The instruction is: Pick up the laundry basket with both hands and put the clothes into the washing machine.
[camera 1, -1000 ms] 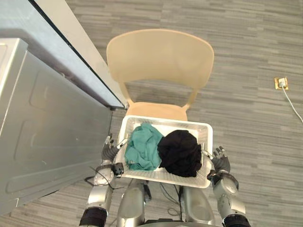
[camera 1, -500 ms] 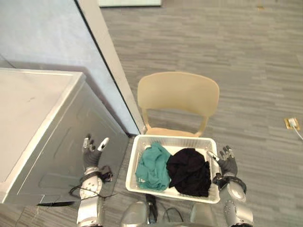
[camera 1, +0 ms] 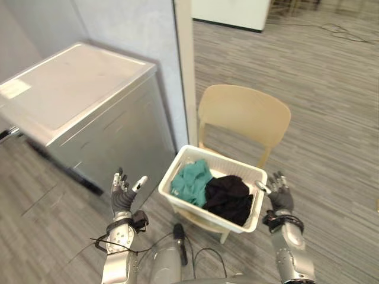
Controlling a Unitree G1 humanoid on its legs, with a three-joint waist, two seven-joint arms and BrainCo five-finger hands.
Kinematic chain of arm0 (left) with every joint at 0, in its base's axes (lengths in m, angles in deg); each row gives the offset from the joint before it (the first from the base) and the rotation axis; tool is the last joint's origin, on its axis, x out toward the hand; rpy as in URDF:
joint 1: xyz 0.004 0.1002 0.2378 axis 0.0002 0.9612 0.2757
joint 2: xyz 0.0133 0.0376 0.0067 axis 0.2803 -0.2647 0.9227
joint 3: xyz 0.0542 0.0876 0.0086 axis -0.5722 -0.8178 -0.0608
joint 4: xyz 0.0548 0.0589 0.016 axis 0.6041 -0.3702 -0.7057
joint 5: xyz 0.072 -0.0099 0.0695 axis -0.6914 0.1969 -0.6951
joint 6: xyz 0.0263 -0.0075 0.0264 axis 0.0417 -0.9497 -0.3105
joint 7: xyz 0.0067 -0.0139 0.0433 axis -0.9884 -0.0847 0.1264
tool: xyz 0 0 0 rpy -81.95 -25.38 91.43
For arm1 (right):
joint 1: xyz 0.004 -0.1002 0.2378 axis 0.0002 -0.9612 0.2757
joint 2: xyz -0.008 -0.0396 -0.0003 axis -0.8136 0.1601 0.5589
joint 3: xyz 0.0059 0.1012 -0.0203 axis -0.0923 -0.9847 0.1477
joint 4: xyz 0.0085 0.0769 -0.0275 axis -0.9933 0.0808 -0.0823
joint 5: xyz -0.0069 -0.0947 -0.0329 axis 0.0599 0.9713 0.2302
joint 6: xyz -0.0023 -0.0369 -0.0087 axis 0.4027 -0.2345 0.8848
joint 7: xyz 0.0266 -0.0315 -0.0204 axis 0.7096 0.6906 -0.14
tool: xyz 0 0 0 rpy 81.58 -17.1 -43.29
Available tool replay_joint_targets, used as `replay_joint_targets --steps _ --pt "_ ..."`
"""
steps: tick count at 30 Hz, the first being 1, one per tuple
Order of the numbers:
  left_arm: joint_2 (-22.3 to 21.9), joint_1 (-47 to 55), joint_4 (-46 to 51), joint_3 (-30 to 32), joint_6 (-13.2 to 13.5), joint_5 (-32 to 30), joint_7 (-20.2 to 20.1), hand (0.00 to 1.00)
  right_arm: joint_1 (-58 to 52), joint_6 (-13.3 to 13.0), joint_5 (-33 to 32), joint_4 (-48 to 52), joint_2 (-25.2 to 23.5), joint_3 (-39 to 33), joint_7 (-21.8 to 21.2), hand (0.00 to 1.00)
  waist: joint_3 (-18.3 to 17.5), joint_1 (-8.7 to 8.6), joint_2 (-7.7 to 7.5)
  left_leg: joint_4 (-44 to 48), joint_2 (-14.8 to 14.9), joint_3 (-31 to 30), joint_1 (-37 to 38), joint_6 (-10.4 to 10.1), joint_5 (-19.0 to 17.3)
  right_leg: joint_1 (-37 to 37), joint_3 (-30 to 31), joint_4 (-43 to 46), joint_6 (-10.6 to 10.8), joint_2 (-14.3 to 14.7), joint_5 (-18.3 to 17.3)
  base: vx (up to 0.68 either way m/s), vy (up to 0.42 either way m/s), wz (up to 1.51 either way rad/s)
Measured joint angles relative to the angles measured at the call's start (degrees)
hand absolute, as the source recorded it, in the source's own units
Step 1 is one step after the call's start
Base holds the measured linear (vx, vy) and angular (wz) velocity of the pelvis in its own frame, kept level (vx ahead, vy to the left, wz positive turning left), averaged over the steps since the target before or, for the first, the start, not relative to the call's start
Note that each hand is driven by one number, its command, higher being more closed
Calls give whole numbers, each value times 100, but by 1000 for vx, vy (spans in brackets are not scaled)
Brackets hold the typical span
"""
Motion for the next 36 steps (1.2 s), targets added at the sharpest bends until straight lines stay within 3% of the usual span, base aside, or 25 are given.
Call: replay_joint_targets --steps 1,3,6,10,11,12,14,16,17,18,19,20,21,23,24,25,26,27,29,30,31,32,33,35,36 --pt "62 2 -46 6 7 0 -27 0 -4 0 -1 14 17 -17 46 0 13 -52 -37 670 113 199 147 -30 -468 11 -110 -87 -29 -43 116 -302 -35 56" --pt "75 -19 -106 -18 38 0 -49 0 -55 -22 3 129 43 -31 50 0 -66 -152 97 1552 605 442 857 -317 -1181 17 -411 -471 -54 -44 519 -278 5 63" --pt "65 -202 -385 -209 75 -7 -158 0 -262 -28 15 311 29 -107 54 0 -219 -379 296 1603 1272 571 1758 -379 -1222 -150 -1015 -547 -12 -113 712 -221 62 120" --pt "-13 -624 -581 -608 63 -23 -188 0 -516 -28 175 656 19 -601 150 0 -366 -575 419 341 1781 687 2327 -786 -581 -611 -2325 -116 143 -684 805 -206 213 182" --pt "-20 -706 -637 -736 53 -62 -264 0 -527 -33 184 758 11 -776 168 0 -433 -591 501 -318 1671 713 2342 -1121 -543 -640 -2719 -116 335 -891 928 -157 398 220" --pt "7 -716 -636 -837 35 -70 -296 0 -505 -31 190 828 -30 -878 172 0 -478 -586 449 -744 1426 879 2280 -1452 -781 -669 -3052 -167 417 -1120 1131 -141 434 191" --pt "48 -667 -636 -863 -2 -72 -377 0 -454 -38 228 1059 -168 -952 177 0 -518 -528 358 -1230 1071 877 2135 -1661 -926 -691 -3352 -319 450 -1384 1519 -119 552 135" --pt "69 -549 -638 -823 -33 -70 -416 0 -373 -46 253 1244 -303 -948 155 0 -562 -517 259 -1789 612 763 2145 -1673 -935 -682 -3430 -265 427 -1741 1869 -56 494 115" --pt "69 -468 -638 -819 -33 -70 -423 0 -316 -53 313 1291 -307 -947 154 0 -556 -507 267 -2059 383 660 2268 -1648 -935 -741 -3352 127 334 -2045 2012 -49 548 117" --pt "70 -343 -632 -806 -25 -71 -460 0 -309 -74 471 1312 -305 -945 133 0 -523 -525 326 -2353 136 467 2458 -1516 -950 -1108 -2810 1046 162 -2478 1970 -42 436 111" --pt "58 -267 -633 -716 -9 -71 -512 0 -398 -88 556 1319 -333 -891 69 0 -514 -560 343 -2423 43 249 2489 -1354 -947 -1448 -1736 1366 198 -2295 1383 -43 360 105" --pt "28 -265 -632 -677 -7 -68 -518 0 -452 -90 593 1355 -335 -885 28 0 -511 -569 344 -2448 16 113 2490 -1315 -937 -1616 -1161 1410 136 -2073 1198 -11 139 121" --pt "-19 -261 -633 -633 23 -62 -529 0 -634 -114 624 1405 -373 -881 -18 0 -492 -644 327 -2496 -32 -210 2485 -1280 -916 -1803 -67 1364 206 -1513 982 7 73 112" --pt "6 -236 -635 -629 81 -60 -538 0 -802 -141 619 1408 -492 -799 -90 0 -387 -845 235 -2502 -72 -734 2477 -1280 -916 -1823 917 910 389 -718 865 29 -7 146" --pt "32 -231 -631 -635 96 -57 -555 0 -887 -160 619 1409 -502 -674 -113 0 -321 -860 19 -2465 -223 -957 2474 -1291 -925 -1767 1093 346 443 -452 1121 38 -87 130" --pt "68 -231 -609 -635 101 -57 -568 0 -921 -171 619 1410 -531 -596 -114 0 -291 -870 -189 -2445 -375 -1057 2458 -1326 -952 -1748 1111 9 436 -423 1479 37 -108 103" --pt "-91 -233 -733 -645 85 -50 -596 0 -846 -186 595 1373 -458 -563 -188 0 -171 -827 -93 -2374 -329 -1247 2399 -1443 -1055 -1571 841 -96 599 -482 1366 18 -65 66" --pt "-140 -190 -708 -681 89 -51 -625 0 -799 -206 584 1372 -479 -578 -204 0 -141 -815 -23 -2305 -311 -1287 2334 -1425 -1071 -1563 749 -170 597 -481 1366 35 -79 67" --pt "-217 -181 -669 -819 87 -54 -650 0 -605 -222 552 1344 -511 -573 -219 0 0 -874 120 -1410 -362 -1242 2017 -1192 -1379 -1491 438 -133 578 -594 1410 59 -54 66" --pt "-282 -219 -624 -884 87 -54 -655 0 -606 -222 553 1346 -464 -573 -217 0 56 -895 111 -1261 -360 -1038 1986 -1080 -1388 -1657 120 579 441 -702 1306 28 -30 69" --pt "-278 -220 -528 -886 96 -55 -659 0 -579 -230 555 1358 -452 -530 -220 0 110 -875 79 -1421 -382 -1091 2137 -1081 -1385 -1910 -34 1086 397 -792 1173 -66 -54 61" --pt "-234 -149 -336 -889 106 -55 -654 0 -606 -229 557 1316 -479 -386 -217 0 -8 -841 -6 -2195 -478 -1272 2487 -1354 -1418 -1991 -245 720 353 -664 1157 -21 -79 69" --pt "-130 -191 -305 -849 96 -56 -643 0 -592 -241 565 1305 -461 -281 -228 0 -61 -882 -244 -2131 -655 -1502 2605 -1422 -1513 -1938 -508 432 71 -771 1194 87 -50 62" --pt "-307 -143 -173 -927 114 -62 -650 0 -608 -264 565 1572 -459 -269 -198 0 -67 -858 15 -1398 -555 -1523 2544 -1092 -2016 -1860 -722 478 147 -694 1067 179 30 39" --pt "-340 -130 -187 -982 119 -62 -650 0 -671 -271 560 1707 -479 -195 -204 0 -59 -867 79 -1499 -430 -1550 2617 -1099 -2280 -1864 -854 676 177 -650 902 157 -20 34"
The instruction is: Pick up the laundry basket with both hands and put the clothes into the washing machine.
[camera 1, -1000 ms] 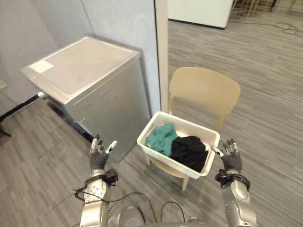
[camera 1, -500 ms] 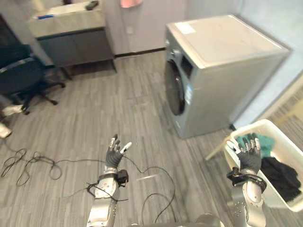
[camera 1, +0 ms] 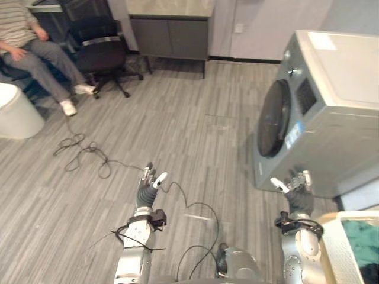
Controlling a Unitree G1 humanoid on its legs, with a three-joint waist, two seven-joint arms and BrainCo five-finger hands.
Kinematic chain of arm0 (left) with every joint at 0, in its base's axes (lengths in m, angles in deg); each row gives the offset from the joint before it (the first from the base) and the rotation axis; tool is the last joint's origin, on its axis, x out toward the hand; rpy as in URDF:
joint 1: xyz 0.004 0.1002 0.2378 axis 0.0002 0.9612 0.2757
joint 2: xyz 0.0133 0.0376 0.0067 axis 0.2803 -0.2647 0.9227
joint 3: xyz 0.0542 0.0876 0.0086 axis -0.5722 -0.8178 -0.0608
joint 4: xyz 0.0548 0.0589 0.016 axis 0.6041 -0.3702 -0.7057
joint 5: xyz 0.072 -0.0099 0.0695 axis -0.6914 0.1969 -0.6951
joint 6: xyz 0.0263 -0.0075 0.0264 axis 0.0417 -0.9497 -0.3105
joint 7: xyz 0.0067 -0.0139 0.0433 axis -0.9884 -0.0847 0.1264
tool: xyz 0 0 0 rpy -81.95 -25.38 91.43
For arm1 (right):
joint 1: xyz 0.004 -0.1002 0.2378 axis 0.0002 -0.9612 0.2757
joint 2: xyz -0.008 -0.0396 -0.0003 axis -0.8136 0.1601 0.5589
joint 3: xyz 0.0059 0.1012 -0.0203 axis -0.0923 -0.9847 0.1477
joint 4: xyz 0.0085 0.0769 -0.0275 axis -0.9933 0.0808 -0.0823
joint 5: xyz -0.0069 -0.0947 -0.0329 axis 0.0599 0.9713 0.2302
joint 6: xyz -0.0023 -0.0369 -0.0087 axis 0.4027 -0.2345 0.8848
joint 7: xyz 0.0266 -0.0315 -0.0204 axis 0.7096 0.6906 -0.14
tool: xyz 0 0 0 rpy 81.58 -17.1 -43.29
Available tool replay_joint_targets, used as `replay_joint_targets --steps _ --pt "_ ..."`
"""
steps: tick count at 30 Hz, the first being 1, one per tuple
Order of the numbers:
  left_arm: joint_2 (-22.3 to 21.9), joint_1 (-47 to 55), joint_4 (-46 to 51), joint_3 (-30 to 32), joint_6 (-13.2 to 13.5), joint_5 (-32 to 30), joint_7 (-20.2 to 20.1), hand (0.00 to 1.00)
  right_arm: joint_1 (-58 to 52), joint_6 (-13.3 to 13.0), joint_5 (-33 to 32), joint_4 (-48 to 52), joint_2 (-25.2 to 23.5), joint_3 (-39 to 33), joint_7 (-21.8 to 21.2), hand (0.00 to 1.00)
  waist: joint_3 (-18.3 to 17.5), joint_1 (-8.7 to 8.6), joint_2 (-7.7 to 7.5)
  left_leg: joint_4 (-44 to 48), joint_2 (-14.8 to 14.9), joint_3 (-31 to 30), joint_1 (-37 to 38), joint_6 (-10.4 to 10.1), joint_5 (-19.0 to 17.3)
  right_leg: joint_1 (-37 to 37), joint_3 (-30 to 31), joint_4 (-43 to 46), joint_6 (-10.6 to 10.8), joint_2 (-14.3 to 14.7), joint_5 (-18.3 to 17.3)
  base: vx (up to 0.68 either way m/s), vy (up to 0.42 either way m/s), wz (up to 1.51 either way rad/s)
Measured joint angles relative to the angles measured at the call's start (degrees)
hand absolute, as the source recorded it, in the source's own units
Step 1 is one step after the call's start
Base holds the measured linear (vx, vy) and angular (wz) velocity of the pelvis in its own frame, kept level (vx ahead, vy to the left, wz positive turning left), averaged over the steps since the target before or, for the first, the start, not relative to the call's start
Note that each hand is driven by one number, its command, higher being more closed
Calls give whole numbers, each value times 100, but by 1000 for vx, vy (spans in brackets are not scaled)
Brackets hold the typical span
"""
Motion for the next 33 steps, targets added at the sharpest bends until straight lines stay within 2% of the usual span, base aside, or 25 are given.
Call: replay_joint_targets --steps 1,3,4,6,7,8,9,10,11,12,14,15,16,17,19,20,21,22,24,26,27,28,29,31,33 --pt "-9 105 -30 -137 -21 8 2 0 -186 -1 -6 169 11 196 -20 0 -37 -37 152 11 119 132 136 -37 -113 159 -239 67 65 -3 -221 193 -16 50" --pt "3 123 47 -315 -16 62 -7 0 -377 0 -29 364 -38 430 -16 0 -14 -129 208 2243 474 277 -709 -78 99 313 -379 143 76 18 -376 187 18 13" --pt "10 236 162 -355 -17 74 -3 0 -418 19 -168 451 -26 565 -8 0 41 -51 362 3854 953 471 -1285 -88 1003 546 -216 198 43 180 -476 227 8 -60" --pt "10 312 214 -355 -15 123 2 0 -513 18 -184 579 -21 580 14 0 1 26 461 4390 1241 686 -1442 -99 1763 725 -21 138 4 308 -531 215 6 -72" --pt "9 341 218 -291 -13 140 12 0 -562 18 -185 635 -16 589 27 0 7 37 406 4705 1429 835 -1550 0 2382 922 127 30 -44 334 -578 379 25 -64" --pt "12 336 228 -277 -8 178 15 0 -561 14 -185 701 -13 516 105 0 -2 49 404 5175 1787 1303 -1669 405 2102 1171 311 -107 -40 333 -623 391 13 -54" --pt "16 332 229 -277 -8 179 8 0 -559 12 -186 723 0 492 133 0 -9 61 390 5227 1900 1499 -1722 622 1915 1253 402 -180 -36 320 -627 461 17 -53" --pt "29 330 229 -292 -7 179 -14 0 -552 9 -187 724 14 480 134 0 -24 78 360 5146 2023 1710 -1847 758 1684 1385 502 -326 -31 297 -625 346 21 -53" --pt "70 327 218 -288 -8 178 -13 0 -550 10 -188 694 7 474 132 0 -43 157 276 4580 2076 1902 -2053 723 1326 1558 617 -529 47 206 -580 349 36 -50" --pt "70 328 208 -288 -8 179 -14 0 -538 11 -188 650 11 473 130 0 -45 177 230 4195 2056 1941 -2107 684 1260 1633 673 -597 55 176 -576 431 94 -45" --pt "73 326 76 -248 -20 182 -12 0 -368 11 -187 238 94 461 111 0 -42 191 60 2264 1642 1676 -2223 404 1247 1942 769 -907 121 17 -552 404 141 -31" --pt "67 329 28 -186 -21 185 -11 0 -252 15 -187 -52 187 458 105 0 -49 201 31 1066 1361 1304 -2240 129 1424 2102 871 -1065 149 -36 -536 316 164 -34" --pt "63 329 5 -127 -22 186 -10 0 -196 17 -187 -182 222 453 103 0 -49 206 31 521 1242 1086 -2237 -58 1545 2182 914 -1153 195 -55 -521 497 346 -53" --pt "58 337 -2 7 -23 187 -2 0 -117 21 -187 -395 254 426 93 0 -50 247 34 -376 1060 636 -2230 -358 1746 2289 1068 -1298 386 -114 -510 427 357 -79" --pt "50 347 -2 160 -20 193 1 0 -80 26 -186 -590 309 331 74 0 -76 371 110 -862 933 131 -2213 -395 1804 2427 1364 -1540 723 -177 -544 370 402 -100" --pt "67 400 -5 165 -16 236 -6 0 -99 34 -183 -647 383 276 53 0 -162 427 248 -676 852 -124 -2269 -366 1975 2573 1532 -1696 951 -237 -629 496 622 -99" --pt "133 434 -46 206 -20 266 -8 0 -72 50 -180 -817 344 244 -15 0 -233 426 -27 147 606 -102 -2582 -450 2150 2589 1694 -1724 1111 -571 -687 511 625 -80" --pt "173 423 -92 227 -21 275 -9 0 -120 59 -155 -855 299 240 -67 0 -265 345 -195 713 429 -10 -2783 -311 1698 2539 1725 -1622 1163 -822 -582 445 524 -43" --pt "212 406 -162 228 -31 280 -35 0 -135 71 -107 -882 237 225 -140 0 -265 343 -299 1219 254 248 -2876 -72 1273 2163 1965 -968 1167 -1154 -337 403 491 -35" --pt "312 362 -284 147 -51 274 -136 0 -26 124 56 -1018 203 207 -187 0 -227 343 -323 1374 80 773 -2480 267 801 1214 2408 722 591 -1523 583 480 558 -67" --pt "332 347 -297 143 -52 274 -138 0 40 141 148 -1114 189 236 -202 0 -181 347 -326 1328 61 934 -2272 349 719 978 2480 1176 391 -1596 869 394 407 -77" --pt "457 328 -323 183 -61 274 -130 0 206 173 371 -1333 156 346 -220 0 -66 339 -214 1193 72 1168 -1888 470 611 487 2430 2236 208 -1648 858 305 329 -86" --pt "552 307 -323 201 -67 263 -123 0 304 190 623 -1445 159 479 -200 0 -33 333 -213 902 66 1447 -1452 505 591 37 2062 2997 78 -1649 648 276 288 -88" --pt "589 303 -324 330 -61 257 -111 0 451 190 818 -1575 154 644 -180 0 36 341 -122 386 25 1850 -887 506 590 -415 1228 3245 12 -1636 317 279 244 -101" --pt "719 268 -360 414 -40 217 14 0 667 189 972 -1688 174 790 -142 0 102 339 -103 -3 -10 2386 -540 486 572 -705 54 2509 206 -1438 -1 236 143 -122"
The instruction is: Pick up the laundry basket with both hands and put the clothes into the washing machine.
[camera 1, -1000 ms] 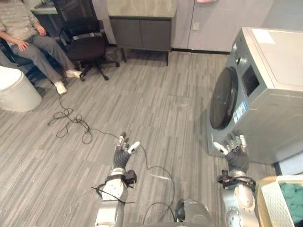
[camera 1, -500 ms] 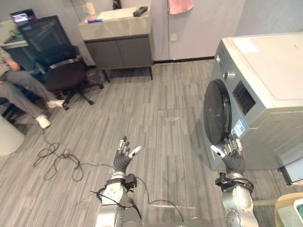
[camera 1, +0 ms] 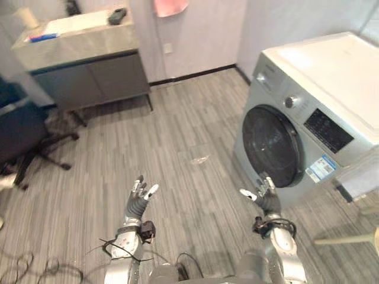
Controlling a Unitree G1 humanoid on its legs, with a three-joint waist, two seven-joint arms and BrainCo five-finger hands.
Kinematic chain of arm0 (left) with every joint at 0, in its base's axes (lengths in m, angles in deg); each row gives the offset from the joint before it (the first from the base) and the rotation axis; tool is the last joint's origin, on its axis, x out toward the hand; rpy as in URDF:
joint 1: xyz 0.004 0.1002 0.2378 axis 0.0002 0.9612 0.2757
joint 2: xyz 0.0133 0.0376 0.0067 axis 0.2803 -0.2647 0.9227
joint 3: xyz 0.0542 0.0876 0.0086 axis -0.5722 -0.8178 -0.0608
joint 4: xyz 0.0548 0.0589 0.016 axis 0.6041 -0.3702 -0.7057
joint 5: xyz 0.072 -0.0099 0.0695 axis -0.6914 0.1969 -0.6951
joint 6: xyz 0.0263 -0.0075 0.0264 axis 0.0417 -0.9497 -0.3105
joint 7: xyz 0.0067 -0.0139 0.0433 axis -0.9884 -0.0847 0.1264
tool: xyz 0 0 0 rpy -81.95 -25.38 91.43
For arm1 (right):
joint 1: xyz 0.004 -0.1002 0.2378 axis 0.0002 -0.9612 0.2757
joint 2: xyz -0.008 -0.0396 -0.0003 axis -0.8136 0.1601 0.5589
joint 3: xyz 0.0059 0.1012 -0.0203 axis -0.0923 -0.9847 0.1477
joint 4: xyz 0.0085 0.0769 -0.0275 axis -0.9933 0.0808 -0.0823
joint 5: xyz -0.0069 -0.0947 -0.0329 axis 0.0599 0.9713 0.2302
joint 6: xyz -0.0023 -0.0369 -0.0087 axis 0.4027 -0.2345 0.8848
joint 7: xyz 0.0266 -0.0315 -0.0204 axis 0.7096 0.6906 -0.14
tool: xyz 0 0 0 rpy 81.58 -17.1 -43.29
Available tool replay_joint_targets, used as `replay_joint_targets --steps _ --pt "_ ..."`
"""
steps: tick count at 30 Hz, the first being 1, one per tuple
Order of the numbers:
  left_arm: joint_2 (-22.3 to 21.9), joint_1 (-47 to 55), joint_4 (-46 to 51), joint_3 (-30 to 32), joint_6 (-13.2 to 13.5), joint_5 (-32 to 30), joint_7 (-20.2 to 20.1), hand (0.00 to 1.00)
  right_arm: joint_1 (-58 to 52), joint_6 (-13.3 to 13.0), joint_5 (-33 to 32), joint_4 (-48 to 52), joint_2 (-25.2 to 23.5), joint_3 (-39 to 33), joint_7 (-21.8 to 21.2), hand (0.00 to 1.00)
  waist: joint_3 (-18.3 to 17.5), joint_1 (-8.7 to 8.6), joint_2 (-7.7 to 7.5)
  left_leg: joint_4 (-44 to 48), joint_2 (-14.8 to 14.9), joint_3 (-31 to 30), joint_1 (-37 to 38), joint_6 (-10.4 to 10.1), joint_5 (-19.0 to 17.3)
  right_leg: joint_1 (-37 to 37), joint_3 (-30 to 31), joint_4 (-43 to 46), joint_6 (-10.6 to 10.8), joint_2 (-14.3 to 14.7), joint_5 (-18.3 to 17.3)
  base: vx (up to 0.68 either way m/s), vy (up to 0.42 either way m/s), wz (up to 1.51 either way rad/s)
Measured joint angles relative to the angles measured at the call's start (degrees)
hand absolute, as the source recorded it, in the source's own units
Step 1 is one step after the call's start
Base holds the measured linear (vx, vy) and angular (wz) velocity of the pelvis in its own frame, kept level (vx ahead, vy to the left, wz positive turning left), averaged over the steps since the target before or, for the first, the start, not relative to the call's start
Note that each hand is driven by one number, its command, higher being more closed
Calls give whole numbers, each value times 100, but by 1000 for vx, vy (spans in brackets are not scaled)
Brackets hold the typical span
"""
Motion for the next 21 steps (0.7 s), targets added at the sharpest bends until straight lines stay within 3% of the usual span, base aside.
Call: replay_joint_targets --steps 1,2,3,4,5,6,7,8,9,10,13,15,17,19,20,21 --pt "49 -44 -59 4 7 2 14 0 74 1 18 -56 9 13 -2 0 15 -1 -32 -55 0 125 51 -17 -11 13 -413 -348 38 71 -26 215 88 -113" --pt "121 -146 -237 71 21 6 26 0 187 -2 22 -188 17 22 -4 0 55 -3 -30 -154 -31 367 117 -67 -40 53 -1204 -1012 11 204 -11 225 57 -100" --pt "129 -255 -467 132 19 21 40 0 256 -3 28 -355 56 28 -4 0 32 4 -151 -208 -91 572 229 -141 -116 234 -1888 -1598 -243 352 32 232 47 -94" --pt "128 -294 -571 140 19 38 68 0 255 -3 41 -419 102 32 1 0 35 1 -161 -206 -113 658 299 -186 -183 340 -2083 -1833 -682 421 -113 338 31 -88" --pt "-7 -335 -751 146 22 64 132 0 267 1 66 -534 247 61 11 0 101 6 1 -75 -48 757 404 -221 -318 485 -2070 -2027 -727 603 -430 290 11 -67" --pt "-115 -370 -824 122 32 84 130 0 247 17 100 -553 323 43 78 0 131 -33 103 496 135 777 220 -111 -437 484 -1985 -2055 -654 676 -676 347 -25 -60" --pt "-163 -424 -894 116 33 104 132 0 234 39 107 -570 340 31 124 0 152 -37 138 987 303 770 55 -44 -474 487 -1940 -2051 -655 715 -706 271 -84 -65" --pt "-263 -441 -989 114 37 330 149 0 221 93 70 -623 348 40 184 0 209 -10 228 2499 884 729 -342 179 -400 609 -1794 -2056 -739 929 -793 270 -91 -66" --pt "-289 -422 -1007 103 38 441 156 0 208 98 39 -621 342 53 222 0 233 -9 268 3028 1096 616 -460 334 -290 699 -1704 -2046 -794 1034 -827 261 -52 -97" --pt "-313 -336 -1099 55 46 653 156 0 180 106 12 -609 326 81 283 0 260 16 305 3709 1311 293 -654 349 -304 881 -1513 -2023 -884 1146 -890 207 6 -76" --pt "-330 -124 -1081 -89 63 803 147 0 -86 110 -9 -149 302 235 390 0 319 28 237 4454 1281 -384 -1215 343 -330 1198 -999 -2097 -775 1161 -1069 281 60 -86" --pt "-338 -14 -1078 -90 62 867 151 0 -151 120 11 -15 253 307 407 0 332 61 206 4198 1264 -637 -1507 333 -334 1237 -722 -2185 -739 1149 -1049 231 122 -79" --pt "-427 123 -1065 -88 61 1013 179 0 -166 133 39 45 225 360 553 0 363 171 162 2586 1085 -1075 -1615 251 -285 1263 -341 -2308 -490 1026 -905 224 201 -93" --pt "-569 208 -1007 -89 64 1099 257 0 -151 149 34 168 275 405 630 0 373 211 167 1257 857 -1447 -1545 -33 -30 1207 -182 -2294 -348 894 -835 223 280 -87" --pt "-669 259 -998 -95 68 1240 261 0 -106 145 30 265 333 428 640 0 312 319 269 303 725 -1750 -1435 -118 768 1031 18 -2201 -91 838 -763 263 397 -117" --pt "-654 309 -950 -160 109 1328 265 0 73 138 37 263 443 472 644 0 315 332 380 47 687 -1886 -1410 -563 1387 919 269 -2149 225 855 -881 217 339 -94"
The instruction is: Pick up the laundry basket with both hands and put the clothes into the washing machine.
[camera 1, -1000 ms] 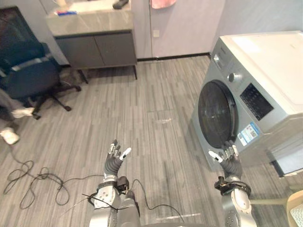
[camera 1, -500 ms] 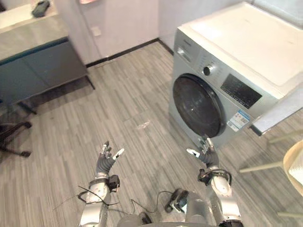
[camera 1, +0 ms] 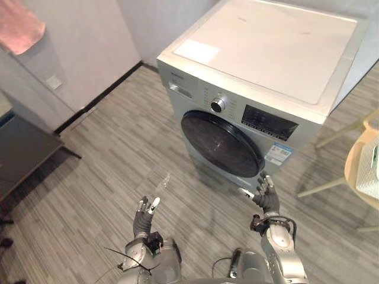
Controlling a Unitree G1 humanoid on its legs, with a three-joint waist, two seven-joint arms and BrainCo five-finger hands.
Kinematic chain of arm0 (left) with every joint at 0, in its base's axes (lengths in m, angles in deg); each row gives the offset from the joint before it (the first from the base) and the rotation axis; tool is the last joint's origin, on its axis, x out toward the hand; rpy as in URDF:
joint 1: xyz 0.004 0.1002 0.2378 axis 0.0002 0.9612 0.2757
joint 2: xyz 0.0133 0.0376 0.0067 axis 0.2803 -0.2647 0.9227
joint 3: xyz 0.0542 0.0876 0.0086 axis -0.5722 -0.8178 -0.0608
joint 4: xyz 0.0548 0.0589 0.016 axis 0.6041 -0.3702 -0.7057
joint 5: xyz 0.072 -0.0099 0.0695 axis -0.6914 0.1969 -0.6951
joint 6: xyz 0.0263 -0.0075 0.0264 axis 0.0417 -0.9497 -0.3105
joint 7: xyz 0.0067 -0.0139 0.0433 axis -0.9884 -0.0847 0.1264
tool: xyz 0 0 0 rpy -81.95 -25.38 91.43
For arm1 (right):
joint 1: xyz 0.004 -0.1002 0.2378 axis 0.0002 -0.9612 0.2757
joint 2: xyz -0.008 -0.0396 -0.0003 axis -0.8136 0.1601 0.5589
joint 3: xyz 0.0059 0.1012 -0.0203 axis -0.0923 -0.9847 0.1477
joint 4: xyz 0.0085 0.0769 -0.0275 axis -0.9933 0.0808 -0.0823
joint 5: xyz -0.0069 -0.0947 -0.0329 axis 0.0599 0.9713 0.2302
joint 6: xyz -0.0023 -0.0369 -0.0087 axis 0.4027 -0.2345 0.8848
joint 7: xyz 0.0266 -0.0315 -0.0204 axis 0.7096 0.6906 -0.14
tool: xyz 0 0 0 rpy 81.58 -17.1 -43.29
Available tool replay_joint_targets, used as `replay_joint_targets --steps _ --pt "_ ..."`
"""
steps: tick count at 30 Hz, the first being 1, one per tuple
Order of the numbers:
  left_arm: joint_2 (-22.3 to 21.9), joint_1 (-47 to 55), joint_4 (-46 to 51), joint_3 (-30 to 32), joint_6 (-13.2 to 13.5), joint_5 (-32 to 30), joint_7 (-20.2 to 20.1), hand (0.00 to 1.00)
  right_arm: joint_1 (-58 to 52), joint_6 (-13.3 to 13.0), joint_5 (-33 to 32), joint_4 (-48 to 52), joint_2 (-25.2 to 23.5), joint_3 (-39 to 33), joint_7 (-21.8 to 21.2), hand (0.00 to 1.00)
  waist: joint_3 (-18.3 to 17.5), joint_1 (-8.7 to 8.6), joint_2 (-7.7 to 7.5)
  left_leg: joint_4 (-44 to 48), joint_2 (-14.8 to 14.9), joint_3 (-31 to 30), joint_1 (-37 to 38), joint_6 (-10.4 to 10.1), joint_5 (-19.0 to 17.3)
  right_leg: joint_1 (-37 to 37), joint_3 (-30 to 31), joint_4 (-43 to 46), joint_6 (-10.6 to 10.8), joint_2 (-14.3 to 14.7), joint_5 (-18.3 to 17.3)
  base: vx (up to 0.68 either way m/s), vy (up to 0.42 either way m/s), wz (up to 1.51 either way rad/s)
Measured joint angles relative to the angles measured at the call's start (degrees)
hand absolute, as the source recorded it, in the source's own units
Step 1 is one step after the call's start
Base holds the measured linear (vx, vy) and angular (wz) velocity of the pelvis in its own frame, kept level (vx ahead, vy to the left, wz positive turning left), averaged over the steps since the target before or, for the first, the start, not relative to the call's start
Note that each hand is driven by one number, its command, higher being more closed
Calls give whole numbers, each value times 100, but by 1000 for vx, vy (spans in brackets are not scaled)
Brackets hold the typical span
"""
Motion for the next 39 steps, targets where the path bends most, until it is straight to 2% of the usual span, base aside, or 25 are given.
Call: replay_joint_targets --steps 1,3,5,9,12,13,16,22,25,27,30,33,35,39 --pt "0 -49 -16 -1 7 36 -1 0 113 5 0 -17 7 9 3 0 17 -45 -27 -41 -98 -55 -2 -148 -77 -67 116 4 109 -71 -9 192 342 -43" --pt "22 -305 34 3 85 95 -1 0 406 9 33 -6 -3 -16 114 0 134 -18 -201 -212 -403 35 -99 -101 -112 -264 381 -81 319 -349 142 122 280 9" --pt "68 -305 40 -81 138 99 6 0 715 23 193 -80 5 -38 125 0 178 11 -241 -344 -557 28 -103 -44 -107 -215 479 -350 392 -402 331 91 238 15" --pt "184 -214 -27 -553 171 145 -35 0 1946 105 768 -947 442 -364 330 0 279 61 -48 -1086 -686 28 124 83 178 -9 504 -1106 481 -308 1136 74 168 3" --pt "178 -286 -28 -746 177 166 -148 0 2452 283 1167 -1306 843 -732 536 0 380 116 85 -1282 -716 60 123 144 270 72 470 -1487 560 -285 1447 58 95 -6" --pt "205 -286 -19 -781 180 214 -167 0 2661 452 1336 -1427 1014 -917 631 0 407 119 97 -1285 -764 74 123 153 277 124 477 -1656 563 -288 1574 47 98 -5" --pt "299 -287 -16 -778 181 220 -168 0 2808 633 1593 -1509 1133 -1069 778 0 442 127 97 -1286 -780 116 116 153 277 178 538 -1901 536 -262 1732 45 66 -11" --pt "291 -283 -10 -779 155 211 -197 0 2657 964 2176 -1144 910 -1186 814 0 505 136 136 -1484 -755 123 103 153 423 153 556 -2084 490 -185 1853 2 7 -3" --pt "245 -276 -8 -768 102 202 -236 0 1967 1028 2283 -161 550 -1189 849 0 509 117 133 -1656 -755 40 154 124 458 155 512 -2080 492 -160 1850 -12 5 5" --pt "217 -272 16 -766 35 193 -277 0 1356 1027 2493 408 244 -1139 829 0 560 111 62 -1713 -770 2 180 133 468 157 469 -2068 497 -165 1844 -13 19 5" --pt "220 -270 41 -755 -5 193 -291 0 1183 1041 2637 414 113 -1116 696 0 624 107 -16 -1819 -788 -17 198 124 525 128 485 -2059 505 -169 1835 0 0 0" --pt "229 -270 62 -729 -29 193 -309 0 1345 1105 3121 354 262 -1082 468 0 700 118 -52 -1829 -791 -9 151 128 541 61 545 -2063 529 -162 1817 -32 11 -3" --pt "243 -273 81 -720 -69 193 -414 0 1860 1260 3470 -4 676 -1089 210 0 728 113 -59 -1900 -790 -31 118 143 645 27 561 -2093 530 -138 1817 -26 6 5" --pt "243 -268 89 -719 -133 193 -575 0 2590 1348 3864 -444 1284 -1071 -301 0 729 125 -60 -1907 -770 -123 48 137 695 -3 606 -2090 528 -88 1821 -5 1 9"
